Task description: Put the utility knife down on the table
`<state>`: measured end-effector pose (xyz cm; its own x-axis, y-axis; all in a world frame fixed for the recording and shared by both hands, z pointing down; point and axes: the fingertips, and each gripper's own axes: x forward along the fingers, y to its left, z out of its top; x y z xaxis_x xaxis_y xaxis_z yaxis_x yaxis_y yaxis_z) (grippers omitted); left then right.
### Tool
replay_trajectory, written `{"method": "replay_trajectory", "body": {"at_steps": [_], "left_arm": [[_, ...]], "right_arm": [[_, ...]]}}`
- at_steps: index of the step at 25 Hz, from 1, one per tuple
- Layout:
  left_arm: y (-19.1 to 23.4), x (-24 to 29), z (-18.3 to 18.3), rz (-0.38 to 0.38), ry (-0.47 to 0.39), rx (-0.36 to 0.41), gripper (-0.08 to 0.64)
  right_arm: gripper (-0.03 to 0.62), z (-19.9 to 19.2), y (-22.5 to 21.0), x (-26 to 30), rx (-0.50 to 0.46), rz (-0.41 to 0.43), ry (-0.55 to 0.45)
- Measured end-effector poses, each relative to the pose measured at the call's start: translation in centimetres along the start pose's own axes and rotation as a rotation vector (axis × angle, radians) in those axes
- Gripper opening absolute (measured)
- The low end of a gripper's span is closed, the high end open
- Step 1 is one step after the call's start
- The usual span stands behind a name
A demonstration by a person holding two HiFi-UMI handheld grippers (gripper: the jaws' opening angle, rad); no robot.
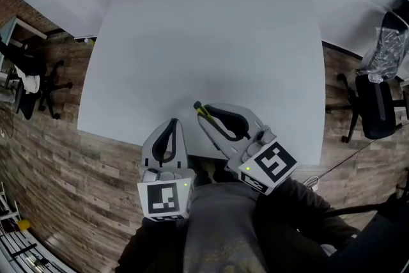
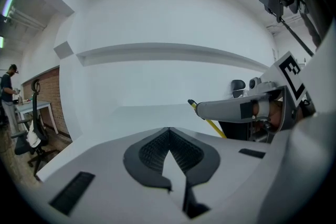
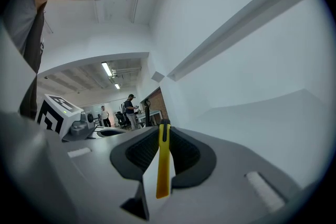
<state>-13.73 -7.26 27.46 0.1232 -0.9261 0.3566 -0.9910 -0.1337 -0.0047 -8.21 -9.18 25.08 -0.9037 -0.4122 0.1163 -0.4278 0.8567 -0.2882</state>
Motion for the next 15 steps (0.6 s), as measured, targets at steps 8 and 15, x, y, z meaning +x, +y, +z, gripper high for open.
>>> {"method": "replay_trajectory", "body": {"at_steps": [8, 15], "left_arm": [[2.7, 3.5, 0.0, -0.034, -0.019, -0.027, 0.002], [5.5, 7.2, 0.8, -0.117, -0.003, -0.026, 0.003]], "right_arm": [[0.063, -0.3, -2.2, 2.9, -0.004, -0.057, 0.013], [0.063, 0.3, -4.7, 6.7, 0.006, -0.133, 0.030]]}}
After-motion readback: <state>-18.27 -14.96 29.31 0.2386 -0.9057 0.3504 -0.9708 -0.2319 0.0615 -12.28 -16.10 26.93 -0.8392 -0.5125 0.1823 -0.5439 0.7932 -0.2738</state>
